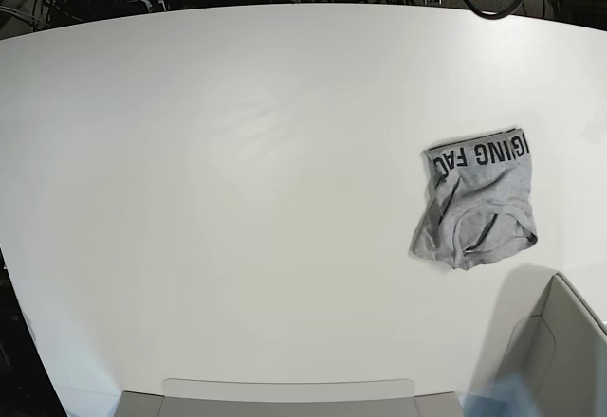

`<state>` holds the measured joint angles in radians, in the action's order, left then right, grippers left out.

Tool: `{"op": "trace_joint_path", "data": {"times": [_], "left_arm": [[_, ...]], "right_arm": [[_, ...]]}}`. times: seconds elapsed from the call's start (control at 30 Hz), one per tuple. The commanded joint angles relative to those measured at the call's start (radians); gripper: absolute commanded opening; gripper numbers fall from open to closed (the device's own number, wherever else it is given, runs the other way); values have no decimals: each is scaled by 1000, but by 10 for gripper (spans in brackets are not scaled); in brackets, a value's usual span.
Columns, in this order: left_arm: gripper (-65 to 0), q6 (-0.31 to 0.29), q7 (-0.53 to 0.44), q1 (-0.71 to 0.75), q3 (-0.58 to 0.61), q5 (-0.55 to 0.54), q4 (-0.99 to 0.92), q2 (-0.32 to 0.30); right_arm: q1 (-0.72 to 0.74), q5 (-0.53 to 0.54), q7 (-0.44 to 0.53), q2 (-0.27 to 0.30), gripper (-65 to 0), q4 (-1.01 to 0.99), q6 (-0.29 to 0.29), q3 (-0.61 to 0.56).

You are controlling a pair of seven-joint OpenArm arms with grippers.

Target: Fold the T-shirt properly

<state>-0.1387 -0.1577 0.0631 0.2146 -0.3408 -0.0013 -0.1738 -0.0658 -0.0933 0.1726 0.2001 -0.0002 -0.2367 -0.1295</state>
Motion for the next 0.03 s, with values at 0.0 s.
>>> {"op": "trace_joint_path", "data": {"times": [0.0], "left_arm": [[-583,-2,-10,-6,-1,-2,1,-3]], "right_arm": [[2,2,3,11,-354,0,-8,0]]}}
